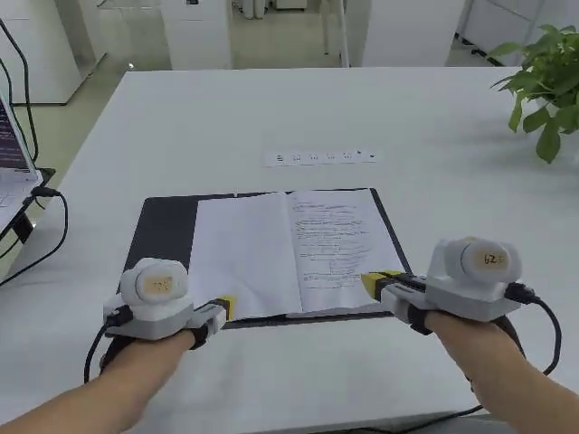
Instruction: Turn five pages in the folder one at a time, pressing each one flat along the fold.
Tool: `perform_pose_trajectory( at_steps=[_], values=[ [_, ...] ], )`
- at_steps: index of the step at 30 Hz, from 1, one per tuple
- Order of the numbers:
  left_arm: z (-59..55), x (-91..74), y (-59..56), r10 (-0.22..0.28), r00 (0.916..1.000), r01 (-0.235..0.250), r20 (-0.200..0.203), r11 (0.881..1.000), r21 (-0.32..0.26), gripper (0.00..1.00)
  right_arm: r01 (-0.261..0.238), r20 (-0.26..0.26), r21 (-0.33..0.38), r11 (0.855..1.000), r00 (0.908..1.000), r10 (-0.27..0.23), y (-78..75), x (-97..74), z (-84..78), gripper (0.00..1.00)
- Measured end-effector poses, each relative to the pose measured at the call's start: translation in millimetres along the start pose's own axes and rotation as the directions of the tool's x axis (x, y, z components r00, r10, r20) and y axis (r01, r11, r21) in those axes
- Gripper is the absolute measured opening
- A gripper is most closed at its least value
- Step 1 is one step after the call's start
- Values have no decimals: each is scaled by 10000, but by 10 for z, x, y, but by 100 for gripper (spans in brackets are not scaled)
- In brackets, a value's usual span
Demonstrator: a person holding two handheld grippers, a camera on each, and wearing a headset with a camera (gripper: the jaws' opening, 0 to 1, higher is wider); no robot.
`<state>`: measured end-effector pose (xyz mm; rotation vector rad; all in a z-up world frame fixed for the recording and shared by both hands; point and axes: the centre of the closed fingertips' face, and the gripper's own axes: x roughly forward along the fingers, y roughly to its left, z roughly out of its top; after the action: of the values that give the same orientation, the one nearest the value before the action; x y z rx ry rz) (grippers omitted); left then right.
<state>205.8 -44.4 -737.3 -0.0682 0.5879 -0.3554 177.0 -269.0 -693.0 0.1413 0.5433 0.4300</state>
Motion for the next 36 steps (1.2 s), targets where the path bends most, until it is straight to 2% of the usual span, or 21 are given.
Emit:
perform_pose_trajectory(
  at_steps=[10,14,18,21,27,31,36],
  values=[
    [140,-352,-93,-76,9991,77,413,10000,-22,49,158,-427,140,9998,9990,-152,-179,-100,-132,33],
    [204,-489,-137,-121,9984,118,546,9999,45,51,203,-473,-36,9998,9987,-204,-234,-165,-134,38],
    [248,-607,-205,-304,9974,293,649,9994,176,57,222,-516,-153,9996,9984,-230,-283,-218,-133,43],
    [259,-688,-234,-333,9974,300,639,9982,517,61,211,-562,-237,9995,9982,-224,-315,-260,-140,50],
    [273,-807,-267,-337,9970,288,695,9971,701,69,195,-546,-313,9993,9983,-212,-336,-331,-144,63],
    [240,-870,-287,-222,9988,176,443,9947,1009,79,146,-479,-315,9994,9987,-161,-333,-361,-131,73],
    [241,-956,-338,-228,9990,181,377,9928,1184,89,82,-392,-507,9987,9992,-102,-306,-410,-107,83]
  ],
)
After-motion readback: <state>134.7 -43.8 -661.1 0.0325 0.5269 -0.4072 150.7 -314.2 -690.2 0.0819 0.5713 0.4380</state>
